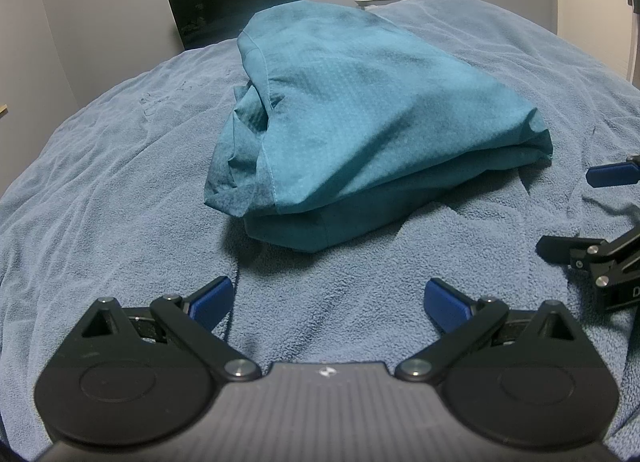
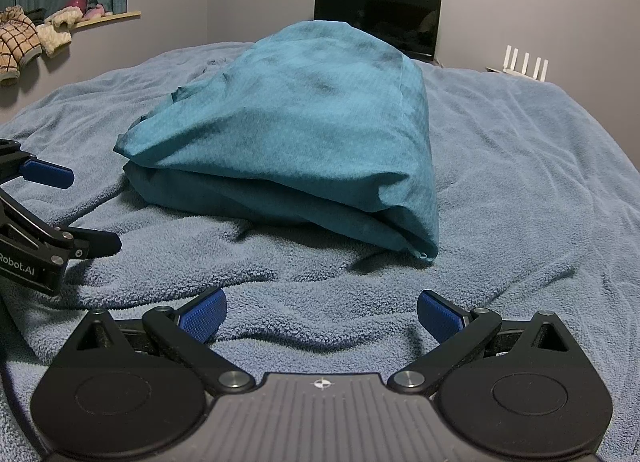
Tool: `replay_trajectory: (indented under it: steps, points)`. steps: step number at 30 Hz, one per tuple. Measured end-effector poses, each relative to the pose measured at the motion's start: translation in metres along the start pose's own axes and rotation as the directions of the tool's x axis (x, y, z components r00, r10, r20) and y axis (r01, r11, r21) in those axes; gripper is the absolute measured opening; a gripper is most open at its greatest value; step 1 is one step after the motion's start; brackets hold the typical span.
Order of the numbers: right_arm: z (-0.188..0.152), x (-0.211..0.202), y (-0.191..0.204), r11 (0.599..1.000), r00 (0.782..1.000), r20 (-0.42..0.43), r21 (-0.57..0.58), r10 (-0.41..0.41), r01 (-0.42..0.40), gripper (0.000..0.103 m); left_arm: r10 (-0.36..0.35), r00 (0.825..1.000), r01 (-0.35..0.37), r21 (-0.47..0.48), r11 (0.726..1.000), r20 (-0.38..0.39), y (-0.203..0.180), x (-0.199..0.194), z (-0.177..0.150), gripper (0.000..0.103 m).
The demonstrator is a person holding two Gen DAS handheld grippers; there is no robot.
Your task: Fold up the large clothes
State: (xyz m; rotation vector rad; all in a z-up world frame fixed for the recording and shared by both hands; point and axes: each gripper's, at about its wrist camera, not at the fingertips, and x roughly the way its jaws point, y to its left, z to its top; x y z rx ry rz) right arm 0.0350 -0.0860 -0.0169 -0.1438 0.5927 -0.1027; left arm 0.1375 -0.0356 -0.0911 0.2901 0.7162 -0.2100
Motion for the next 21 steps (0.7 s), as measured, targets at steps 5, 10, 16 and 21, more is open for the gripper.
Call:
replay_trajectory:
  steps: [5,10,16,21]
  points:
    - [-0.0003,0.0001,0.0003,1.000,1.000,-0.001,0.000,0.000,0.000,0.103,0.000,1.000,0.000,0.000,1.000,0.000,-0.0002,0.0000,0.0001,0.103]
    - [-0.0003,0.0002,0.0001,1.000,1.000,-0.001,0.000,0.000,0.000,0.103,0.000,1.000,0.000,0.000,1.000,-0.001,-0.0002,0.0003,-0.0002,0.103]
    - [-0.0008,-0.0001,0.0000,1.000,1.000,-0.002,-0.001,0.001,-0.001,0.103,-0.019,1.000,0.019,-0.006,1.000,0.004,0.0016,0.0009,-0.0009,0.103]
    - [-0.0008,-0.0004,-0.0002,1.000,1.000,-0.003,-0.001,0.001,-0.001,0.103,-0.037,0.999,0.037,-0.005,0.999,0.007,0.0017,0.0006,-0.0014,0.103]
